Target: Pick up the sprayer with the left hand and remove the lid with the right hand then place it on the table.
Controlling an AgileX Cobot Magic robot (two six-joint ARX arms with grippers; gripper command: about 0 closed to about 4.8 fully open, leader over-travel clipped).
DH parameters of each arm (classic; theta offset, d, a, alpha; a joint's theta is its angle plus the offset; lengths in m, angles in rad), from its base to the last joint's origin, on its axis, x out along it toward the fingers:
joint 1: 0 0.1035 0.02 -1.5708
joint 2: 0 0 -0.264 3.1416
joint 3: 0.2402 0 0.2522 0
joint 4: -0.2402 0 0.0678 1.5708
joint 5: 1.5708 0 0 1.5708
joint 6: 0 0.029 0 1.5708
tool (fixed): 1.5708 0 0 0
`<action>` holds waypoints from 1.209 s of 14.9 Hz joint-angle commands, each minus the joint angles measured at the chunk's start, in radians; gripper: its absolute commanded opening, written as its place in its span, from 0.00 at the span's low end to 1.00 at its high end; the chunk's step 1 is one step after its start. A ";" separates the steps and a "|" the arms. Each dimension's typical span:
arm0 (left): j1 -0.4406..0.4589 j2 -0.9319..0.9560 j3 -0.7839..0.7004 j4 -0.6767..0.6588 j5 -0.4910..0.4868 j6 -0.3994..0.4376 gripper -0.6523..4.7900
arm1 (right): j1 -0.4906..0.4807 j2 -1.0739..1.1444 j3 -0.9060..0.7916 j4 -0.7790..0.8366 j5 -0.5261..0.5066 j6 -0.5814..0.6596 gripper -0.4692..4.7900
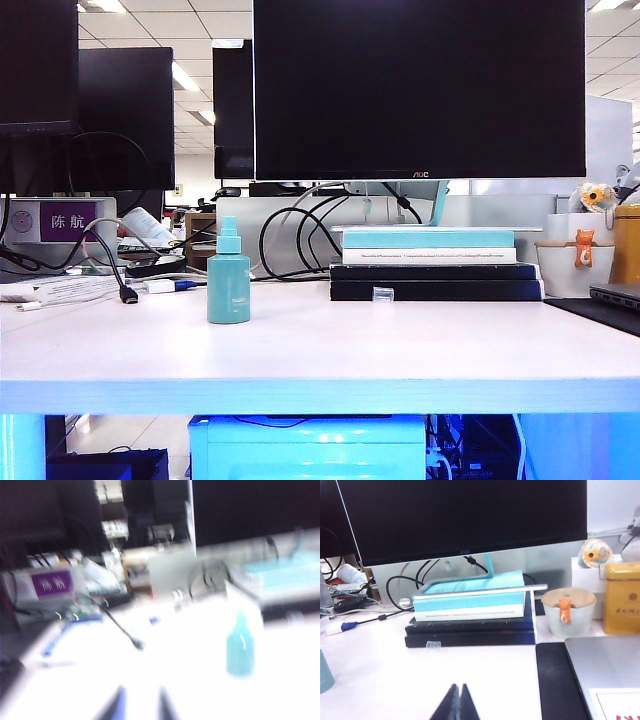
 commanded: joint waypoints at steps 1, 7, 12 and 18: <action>0.000 -0.005 -0.080 0.027 0.023 0.034 0.16 | -0.001 -0.001 -0.006 -0.095 -0.003 -0.037 0.08; 0.000 -0.005 -0.086 0.018 -0.021 -0.003 0.16 | -0.001 -0.001 -0.005 -0.103 0.000 -0.009 0.10; 0.198 -0.007 -0.087 0.018 -0.022 -0.003 0.16 | -0.069 -0.001 -0.006 -0.110 0.000 -0.009 0.10; 0.180 -0.007 -0.086 0.016 -0.020 -0.003 0.16 | -0.068 -0.001 -0.005 -0.110 0.000 -0.009 0.10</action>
